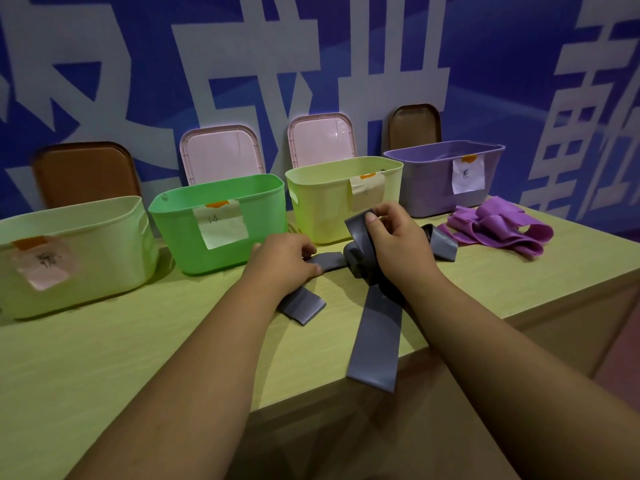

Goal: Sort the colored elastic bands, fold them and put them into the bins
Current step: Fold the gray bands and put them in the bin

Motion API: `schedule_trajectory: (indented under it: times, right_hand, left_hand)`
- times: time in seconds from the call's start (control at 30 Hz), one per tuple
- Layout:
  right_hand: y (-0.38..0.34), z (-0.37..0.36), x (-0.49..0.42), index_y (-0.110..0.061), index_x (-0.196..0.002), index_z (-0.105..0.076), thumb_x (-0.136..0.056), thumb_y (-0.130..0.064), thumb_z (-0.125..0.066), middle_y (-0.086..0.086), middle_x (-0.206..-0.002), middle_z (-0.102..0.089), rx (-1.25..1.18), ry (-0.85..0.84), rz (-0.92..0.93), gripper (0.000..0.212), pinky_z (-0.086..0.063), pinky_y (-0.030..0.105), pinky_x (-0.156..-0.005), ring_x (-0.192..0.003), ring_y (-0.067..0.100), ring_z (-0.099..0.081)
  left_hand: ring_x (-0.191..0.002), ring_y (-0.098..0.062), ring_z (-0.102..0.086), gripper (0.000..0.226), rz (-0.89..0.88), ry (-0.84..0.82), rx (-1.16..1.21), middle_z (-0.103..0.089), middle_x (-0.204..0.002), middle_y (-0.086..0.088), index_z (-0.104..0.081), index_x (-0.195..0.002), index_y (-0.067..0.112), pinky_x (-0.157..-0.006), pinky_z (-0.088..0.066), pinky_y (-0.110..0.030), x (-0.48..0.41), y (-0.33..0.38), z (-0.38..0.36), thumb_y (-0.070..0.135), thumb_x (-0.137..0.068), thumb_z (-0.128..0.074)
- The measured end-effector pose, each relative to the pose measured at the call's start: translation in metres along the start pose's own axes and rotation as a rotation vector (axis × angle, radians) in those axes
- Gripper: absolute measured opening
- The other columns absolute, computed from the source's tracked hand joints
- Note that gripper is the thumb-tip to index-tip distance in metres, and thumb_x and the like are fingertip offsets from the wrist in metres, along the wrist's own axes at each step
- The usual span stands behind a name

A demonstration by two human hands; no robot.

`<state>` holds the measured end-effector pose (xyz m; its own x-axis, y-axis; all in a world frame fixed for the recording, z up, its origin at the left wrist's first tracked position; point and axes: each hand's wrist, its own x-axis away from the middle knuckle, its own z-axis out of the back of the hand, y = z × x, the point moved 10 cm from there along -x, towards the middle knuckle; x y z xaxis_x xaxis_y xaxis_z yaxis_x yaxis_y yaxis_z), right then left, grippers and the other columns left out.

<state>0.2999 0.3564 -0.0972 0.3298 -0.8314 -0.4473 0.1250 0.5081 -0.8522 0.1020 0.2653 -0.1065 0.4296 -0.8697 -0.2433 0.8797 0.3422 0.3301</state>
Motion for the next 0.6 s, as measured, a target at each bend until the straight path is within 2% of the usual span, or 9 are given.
schedule_trajectory:
  times: [0.13,0.27,0.6]
  right_hand:
    - [-0.001,0.000,0.000,-0.029,-0.115,-0.064,-0.112,-0.038,-0.053,-0.002,-0.101,-0.070,0.010,-0.001,0.008,0.015,-0.056,0.039,-0.086,-0.098,0.016,-0.066]
    - [-0.001,0.000,-0.001,-0.029,-0.113,-0.064,-0.112,-0.038,-0.053,0.000,-0.100,-0.070,0.000,0.003,0.013,0.014,-0.057,0.044,-0.086,-0.097,0.019,-0.066]
    - [0.001,-0.001,-0.001,-0.031,-0.113,-0.064,-0.111,-0.038,-0.054,-0.004,-0.101,-0.070,-0.002,-0.005,0.011,0.013,-0.057,0.045,-0.090,-0.098,0.014,-0.066]
  left_hand:
    - [-0.113,-0.017,-0.067,0.044,-0.039,0.028,0.033,-0.074,-0.125,0.010,-0.075,-0.125,0.032,-0.103,-0.055,-0.044,0.003,0.005,0.005,0.037,-0.084,-0.089]
    - [-0.111,-0.018,-0.066,0.043,-0.053,0.045,0.014,-0.072,-0.124,0.010,-0.075,-0.124,0.033,-0.099,-0.058,-0.044,0.005,0.009,0.008,0.035,-0.083,-0.090]
    - [-0.114,-0.024,-0.064,0.034,-0.054,-0.003,-0.127,-0.070,-0.124,0.006,-0.081,-0.121,0.035,-0.105,-0.052,-0.044,-0.004,0.011,0.002,0.041,-0.088,-0.087]
